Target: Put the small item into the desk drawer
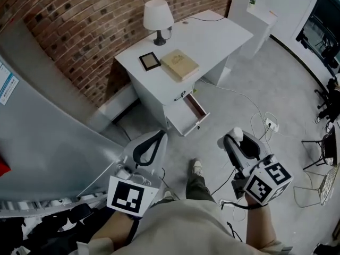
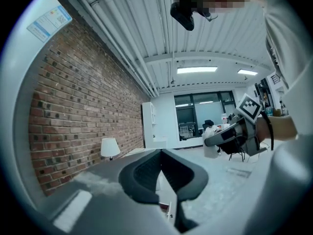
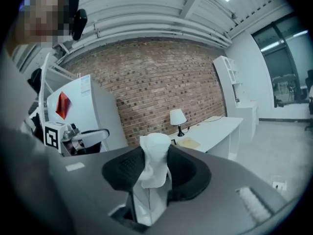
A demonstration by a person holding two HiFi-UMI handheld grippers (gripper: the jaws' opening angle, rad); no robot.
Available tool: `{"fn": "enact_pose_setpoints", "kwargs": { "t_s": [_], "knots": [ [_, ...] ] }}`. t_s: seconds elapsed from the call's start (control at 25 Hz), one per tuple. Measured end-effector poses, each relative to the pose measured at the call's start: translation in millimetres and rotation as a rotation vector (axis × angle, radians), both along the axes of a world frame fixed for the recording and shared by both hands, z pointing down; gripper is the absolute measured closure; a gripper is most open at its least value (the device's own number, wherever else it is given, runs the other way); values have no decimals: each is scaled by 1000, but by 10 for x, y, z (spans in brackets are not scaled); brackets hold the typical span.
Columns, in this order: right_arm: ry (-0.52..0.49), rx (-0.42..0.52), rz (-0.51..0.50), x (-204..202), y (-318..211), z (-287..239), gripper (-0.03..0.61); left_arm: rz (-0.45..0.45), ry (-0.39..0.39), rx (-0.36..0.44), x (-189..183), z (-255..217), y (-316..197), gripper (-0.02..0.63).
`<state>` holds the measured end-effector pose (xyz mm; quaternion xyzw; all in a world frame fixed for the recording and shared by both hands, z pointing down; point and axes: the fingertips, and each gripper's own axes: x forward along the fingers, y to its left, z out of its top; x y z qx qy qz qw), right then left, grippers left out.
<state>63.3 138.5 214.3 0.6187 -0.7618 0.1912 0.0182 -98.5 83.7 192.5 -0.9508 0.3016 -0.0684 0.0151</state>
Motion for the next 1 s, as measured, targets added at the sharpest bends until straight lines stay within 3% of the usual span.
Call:
{"fn": "enact_pose_setpoints", "kwargs": {
  "t_s": [0.12, 0.52, 0.72, 1.0],
  "knots": [
    [66, -39, -24, 258, -352, 192, 439, -14, -24, -34, 288, 162, -306, 611],
    [48, -182, -183, 995, -1625, 951, 439, -93, -123, -174, 1143, 853, -1325, 611],
    [30, -263, -267, 1143, -2128, 1448, 439, -154, -208, -198, 1240, 1303, -1725, 611],
    [2, -406, -303, 1111, -2557, 2258, 437, -189, -238, -287, 1273, 1850, -2029, 611]
  ]
}}
